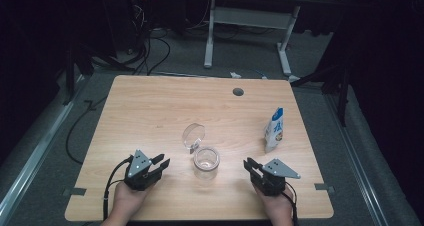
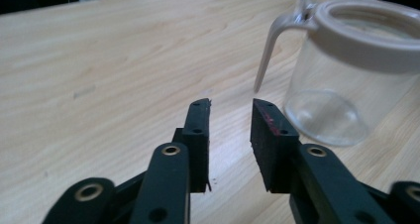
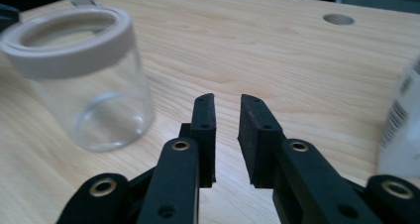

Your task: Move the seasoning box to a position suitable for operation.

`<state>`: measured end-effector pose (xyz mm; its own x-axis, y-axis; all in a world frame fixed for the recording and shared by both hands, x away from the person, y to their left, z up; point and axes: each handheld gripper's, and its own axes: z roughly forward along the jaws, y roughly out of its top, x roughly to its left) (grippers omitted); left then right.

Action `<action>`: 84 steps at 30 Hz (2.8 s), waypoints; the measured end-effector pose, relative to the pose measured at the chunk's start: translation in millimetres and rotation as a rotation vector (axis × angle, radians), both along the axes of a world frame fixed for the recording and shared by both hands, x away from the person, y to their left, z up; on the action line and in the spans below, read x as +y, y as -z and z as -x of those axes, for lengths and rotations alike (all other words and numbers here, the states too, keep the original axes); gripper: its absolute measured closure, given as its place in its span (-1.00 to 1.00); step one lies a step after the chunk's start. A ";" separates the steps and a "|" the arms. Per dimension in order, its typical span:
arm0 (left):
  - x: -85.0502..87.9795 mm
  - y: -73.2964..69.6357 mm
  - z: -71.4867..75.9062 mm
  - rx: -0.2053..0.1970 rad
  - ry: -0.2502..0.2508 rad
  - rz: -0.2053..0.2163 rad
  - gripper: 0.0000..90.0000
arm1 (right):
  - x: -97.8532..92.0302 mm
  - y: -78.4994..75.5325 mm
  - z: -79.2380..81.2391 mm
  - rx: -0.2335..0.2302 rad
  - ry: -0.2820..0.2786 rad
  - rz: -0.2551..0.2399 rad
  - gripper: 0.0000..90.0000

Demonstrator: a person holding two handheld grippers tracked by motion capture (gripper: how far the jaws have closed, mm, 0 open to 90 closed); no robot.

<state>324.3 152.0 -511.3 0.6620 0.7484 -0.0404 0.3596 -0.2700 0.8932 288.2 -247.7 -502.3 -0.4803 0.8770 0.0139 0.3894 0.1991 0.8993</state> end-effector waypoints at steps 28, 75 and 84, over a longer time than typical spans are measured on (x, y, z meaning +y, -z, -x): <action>8.3 5.8 1.3 0.008 0.061 0.011 0.27 | -33.6 -11.4 -32.0 0.041 0.274 0.049 -0.22; 12.2 9.7 -0.1 0.013 0.047 0.008 0.27 | -70.2 -15.7 -85.3 0.056 0.413 0.093 0.20; 12.4 10.2 -0.3 0.014 0.045 0.010 0.27 | -77.4 -19.6 -78.6 0.046 0.388 0.088 0.47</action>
